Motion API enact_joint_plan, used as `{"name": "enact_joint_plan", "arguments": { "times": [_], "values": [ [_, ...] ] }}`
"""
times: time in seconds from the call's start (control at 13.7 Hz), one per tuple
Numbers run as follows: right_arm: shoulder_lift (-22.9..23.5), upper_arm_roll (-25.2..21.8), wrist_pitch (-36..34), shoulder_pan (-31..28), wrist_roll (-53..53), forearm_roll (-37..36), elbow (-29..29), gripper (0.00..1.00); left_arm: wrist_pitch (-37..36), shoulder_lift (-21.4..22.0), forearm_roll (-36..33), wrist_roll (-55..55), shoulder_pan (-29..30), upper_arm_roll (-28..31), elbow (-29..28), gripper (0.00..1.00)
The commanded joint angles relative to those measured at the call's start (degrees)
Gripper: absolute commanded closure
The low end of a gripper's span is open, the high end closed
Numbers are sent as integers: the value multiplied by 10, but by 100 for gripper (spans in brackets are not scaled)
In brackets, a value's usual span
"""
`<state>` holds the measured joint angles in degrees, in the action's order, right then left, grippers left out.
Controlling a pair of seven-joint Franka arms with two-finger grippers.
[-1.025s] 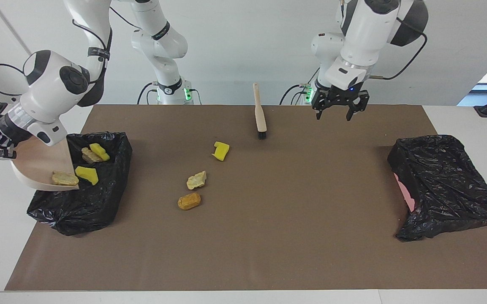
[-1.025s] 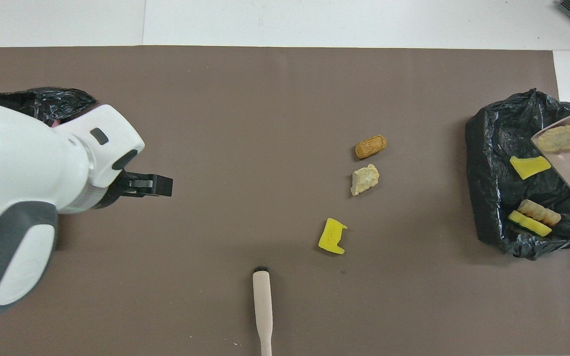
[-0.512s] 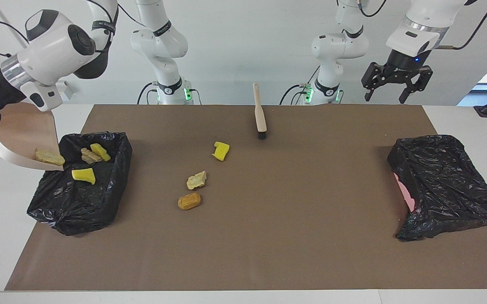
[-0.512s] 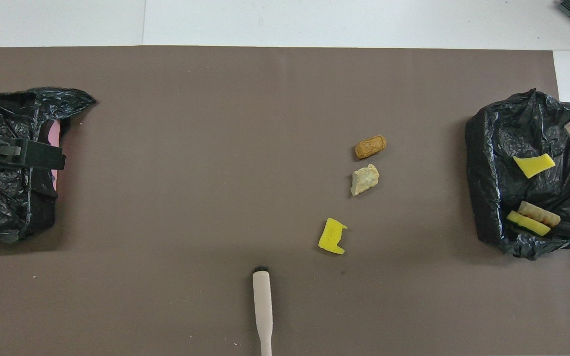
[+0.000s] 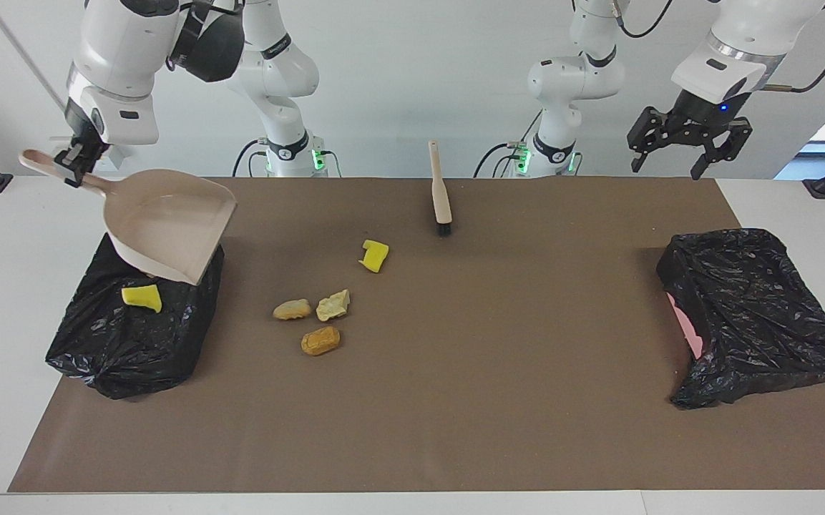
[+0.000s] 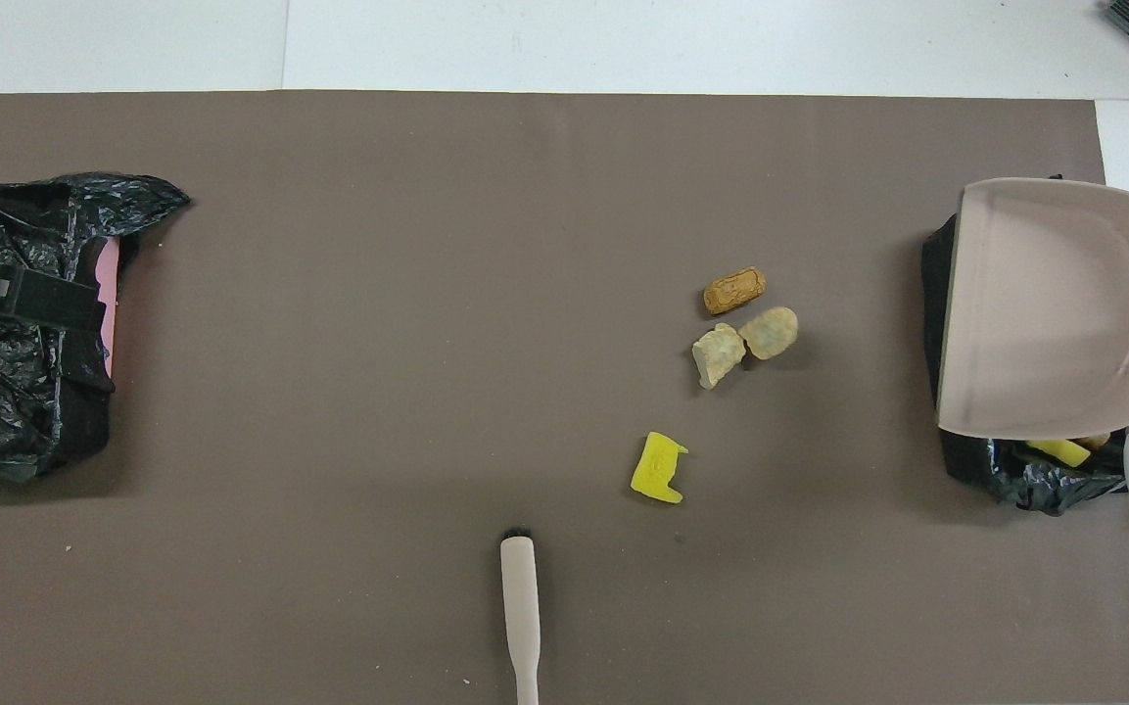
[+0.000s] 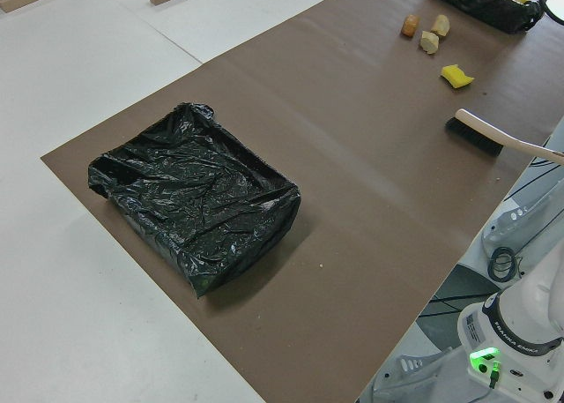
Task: Sweep and dump trash in bin
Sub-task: 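Bring the empty dustpan back and set it down with the right gripper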
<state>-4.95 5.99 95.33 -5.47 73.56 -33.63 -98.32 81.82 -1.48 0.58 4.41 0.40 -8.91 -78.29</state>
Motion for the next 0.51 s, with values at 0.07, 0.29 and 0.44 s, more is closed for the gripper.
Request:
{"name": "enact_joint_plan", "arguments": {
  "times": [0.07,0.29,0.44],
  "values": [
    [4,1,-47,47,-190,85,1,100,-18,17,-10,12,14,3,-15,0],
    [16,2,-75,106,-417,138,1,100,-18,34,-10,12,38,6,-40,0],
    [37,2,-75,131,-535,189,2,100,-13,39,-10,15,47,6,-49,0]
  ]
}}
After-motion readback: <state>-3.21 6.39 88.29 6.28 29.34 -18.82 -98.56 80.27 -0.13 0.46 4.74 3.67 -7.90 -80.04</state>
